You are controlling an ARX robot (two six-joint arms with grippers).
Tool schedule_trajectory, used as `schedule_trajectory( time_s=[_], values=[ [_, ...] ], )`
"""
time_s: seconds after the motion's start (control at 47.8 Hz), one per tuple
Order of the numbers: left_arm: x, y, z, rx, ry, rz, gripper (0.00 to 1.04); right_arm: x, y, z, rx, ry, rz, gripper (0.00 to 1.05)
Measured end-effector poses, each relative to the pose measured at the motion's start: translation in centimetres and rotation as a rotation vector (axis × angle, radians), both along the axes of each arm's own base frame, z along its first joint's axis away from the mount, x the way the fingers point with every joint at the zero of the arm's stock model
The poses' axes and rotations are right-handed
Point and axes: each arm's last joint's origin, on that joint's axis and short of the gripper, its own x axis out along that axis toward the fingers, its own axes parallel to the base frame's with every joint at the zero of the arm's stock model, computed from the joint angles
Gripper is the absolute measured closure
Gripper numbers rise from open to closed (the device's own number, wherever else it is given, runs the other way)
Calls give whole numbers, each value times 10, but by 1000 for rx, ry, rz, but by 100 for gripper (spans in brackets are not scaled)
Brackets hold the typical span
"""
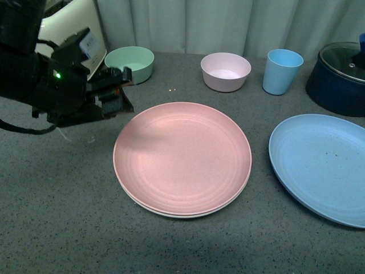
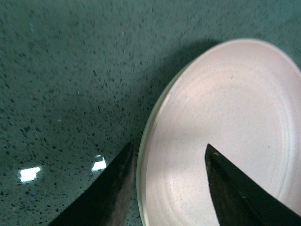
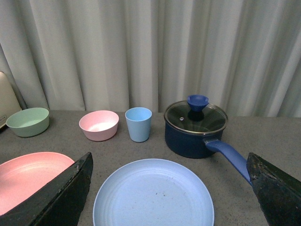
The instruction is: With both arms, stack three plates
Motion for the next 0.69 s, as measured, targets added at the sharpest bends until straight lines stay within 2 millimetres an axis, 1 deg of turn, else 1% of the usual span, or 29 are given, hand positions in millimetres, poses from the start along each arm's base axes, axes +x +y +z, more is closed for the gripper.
schedule_trajectory(
  time_s=[0.021, 0.042, 0.105, 0.188, 0.209, 0.23, 0.272, 0.314, 0.335, 0.355, 0.397, 0.418, 0.481, 0.502, 0.544, 0.669, 0.69],
  values=[
    [1, 3, 6, 9, -31, 20, 44, 0, 0, 0, 0, 0, 0, 10],
    [1, 5, 9, 15, -45, 37, 41, 0, 0, 0, 0, 0, 0, 10],
    [-1, 13, 23, 33, -106, 103, 27, 0, 0, 0, 0, 0, 0, 10],
    [-1, 18, 32, 31, -137, 129, 9, 0, 0, 0, 0, 0, 0, 10],
    [-1, 19, 30, 61, -170, 141, 9, 0, 0, 0, 0, 0, 0, 10],
    [-3, 19, 25, 119, -281, 188, 14, 0, 0, 0, 0, 0, 0, 10],
    [-9, 22, 20, 206, -436, 247, 21, 0, 0, 0, 0, 0, 1, 10],
    [-22, 25, 15, 253, -555, 284, 28, 0, 0, 0, 0, 0, 1, 10],
    [-33, 27, 13, 266, -623, 296, 33, 0, 0, 0, 0, 0, 0, 10],
    [-40, 29, 15, 270, -669, 304, 37, 0, 0, 0, 0, 0, 0, 10],
    [-55, 34, 24, 269, -773, 321, 46, 0, 0, 0, 0, 0, 0, 10],
    [-63, 36, 32, 265, -823, 330, 51, 0, 0, 0, 0, 1, 0, 10],
    [-77, 40, 46, 264, -882, 339, 62, 0, 0, 0, 0, 0, 0, 10],
    [-80, 41, 47, 265, -888, 339, 64, 0, 0, 0, 0, 0, 0, 10],
    [-89, 43, 50, 265, -896, 336, 71, 0, 0, 0, 0, 0, 0, 10],
    [-116, 50, 46, 282, -864, 334, 92, 0, 0, 0, 0, 0, 0, 10],
    [-118, 51, 46, 283, -862, 335, 94, 0, 0, 0, 0, 0, 0, 10]
  ],
)
